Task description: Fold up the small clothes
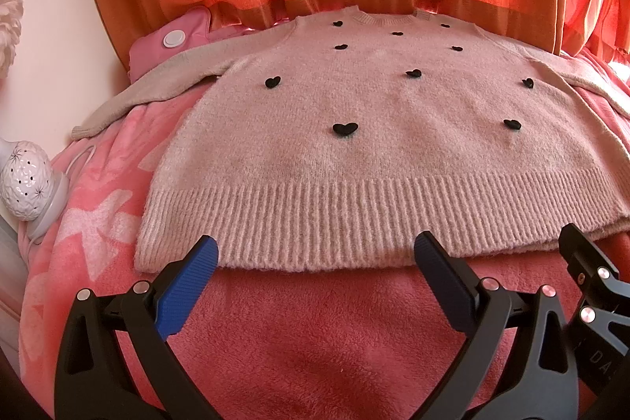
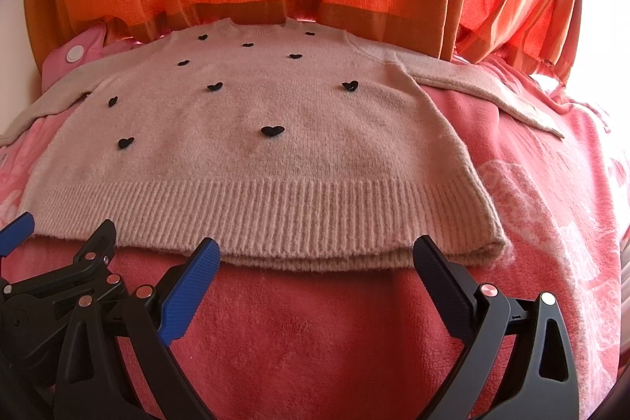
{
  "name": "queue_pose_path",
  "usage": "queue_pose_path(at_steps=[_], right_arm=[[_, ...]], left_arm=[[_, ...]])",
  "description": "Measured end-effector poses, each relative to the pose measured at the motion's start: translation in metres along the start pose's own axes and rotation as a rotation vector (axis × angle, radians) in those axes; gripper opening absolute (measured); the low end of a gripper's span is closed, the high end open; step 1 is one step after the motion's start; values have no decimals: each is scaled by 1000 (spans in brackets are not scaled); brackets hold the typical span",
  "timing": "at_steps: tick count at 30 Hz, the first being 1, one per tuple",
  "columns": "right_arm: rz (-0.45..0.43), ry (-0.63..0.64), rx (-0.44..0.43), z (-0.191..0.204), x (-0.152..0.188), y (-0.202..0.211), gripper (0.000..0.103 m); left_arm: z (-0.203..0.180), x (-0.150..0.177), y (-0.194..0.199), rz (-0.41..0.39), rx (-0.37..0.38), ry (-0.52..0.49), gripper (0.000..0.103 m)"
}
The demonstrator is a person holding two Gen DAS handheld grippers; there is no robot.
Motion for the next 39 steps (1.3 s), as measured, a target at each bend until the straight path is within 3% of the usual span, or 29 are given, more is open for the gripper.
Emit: queue_pose_path(at_steps=[19,21,23,27,28,29,31,34,36,39], right_arm=[[7,2,-4,1,1,-1,97],[27,-3,-42,-2,2,-2,97],[66,-50,-145,-11,-5,-1,96],[114,-306,-266,-79,-37,-9,96],[140,-376,-278,-101,-44,-18,96],[170,-448,-270,-130,-52,-34,96],[180,-524,-220,-175,-64,-62,96],[197,-629,-78,-257,-79,-125,96],[235,-691,-42,-291,-82,-160,96],[299,-781,4,-338,-82,-217,96]], left_arm=[[0,0,0,5,2,2,97],[5,8,3,13,26,15,98],[1,2,2,23,71,36,98],[13,-23,20,-16,210,115,98],[16,-31,22,-35,283,171,98],[20,-43,23,-52,269,146,98],[27,-59,21,-61,277,163,98],[31,-94,16,-115,304,199,98],[27,-119,9,-143,329,219,98],[19,-143,-24,-84,361,266,98]])
Point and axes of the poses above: each gripper's, at about its wrist camera, not at the fingertips, and y roughly against the way its jaws point, z to its left, x to its underside, the point moved 6 cm from there along -y, roughly the way its jaws point, and after that the axes turned 15 degrees about x, right-handed, at the moved point
